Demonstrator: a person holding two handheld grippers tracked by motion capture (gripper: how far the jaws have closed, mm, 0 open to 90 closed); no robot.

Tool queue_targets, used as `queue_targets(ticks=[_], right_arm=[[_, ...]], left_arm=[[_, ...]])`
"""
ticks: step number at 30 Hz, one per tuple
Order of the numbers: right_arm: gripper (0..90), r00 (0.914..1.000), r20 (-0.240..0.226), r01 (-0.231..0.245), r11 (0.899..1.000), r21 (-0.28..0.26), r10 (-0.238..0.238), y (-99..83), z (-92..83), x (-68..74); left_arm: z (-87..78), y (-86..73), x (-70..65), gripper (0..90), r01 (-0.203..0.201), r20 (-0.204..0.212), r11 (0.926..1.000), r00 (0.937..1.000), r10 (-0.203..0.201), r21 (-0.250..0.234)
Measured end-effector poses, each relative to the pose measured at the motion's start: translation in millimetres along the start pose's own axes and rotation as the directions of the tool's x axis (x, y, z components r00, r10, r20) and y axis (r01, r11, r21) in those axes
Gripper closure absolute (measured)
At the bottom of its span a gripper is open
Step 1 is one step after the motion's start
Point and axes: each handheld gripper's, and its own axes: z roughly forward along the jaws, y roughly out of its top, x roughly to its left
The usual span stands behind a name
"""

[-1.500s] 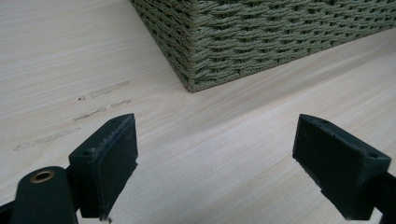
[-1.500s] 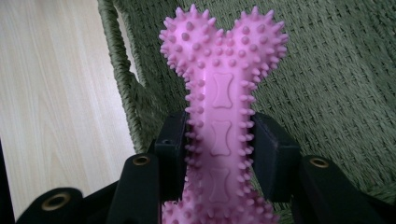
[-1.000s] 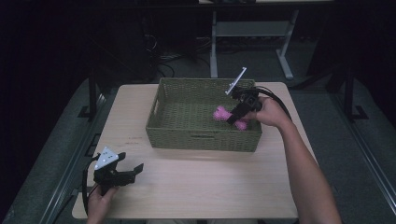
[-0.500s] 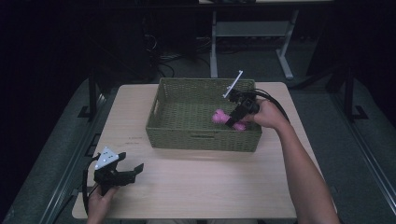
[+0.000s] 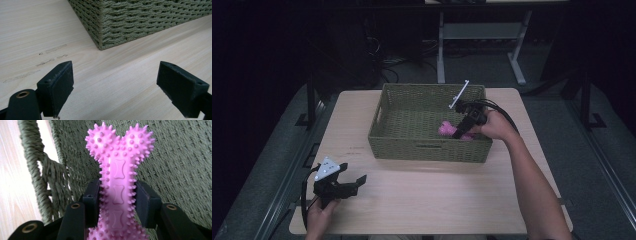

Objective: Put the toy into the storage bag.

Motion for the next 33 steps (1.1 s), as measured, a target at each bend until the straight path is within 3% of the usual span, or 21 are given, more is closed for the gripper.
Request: queue_targets(ticks=[16, 21, 33], right_arm=[[56.3, 0.9999, -0.01, -0.001, 1.0, 0.026, 0.001, 5.2, 11.9, -0.5], [52.9, 0.9999, -0.009, -0.006, 1.0, -0.027, 0.005, 6.2, 3.2, 0.1], [48.2, 0.9998, 0.018, -0.002, 0.998, -0.057, 0.003, 2.1, -14.1, 10.0]], left_arm=[[-0.9, 0.1, 0.8, 13.4, 0.003, -0.006, 1.0, 1.0, -0.003, -0.002], [-0.8, -0.5, 1.3, 13.4, 0.001, -0.005, 1.0, 1.0, -0.001, 0.0], [-1.1, 0.0, -1.3, 13.4, -0.003, -0.001, 1.0, 1.0, 0.003, 0.0]])
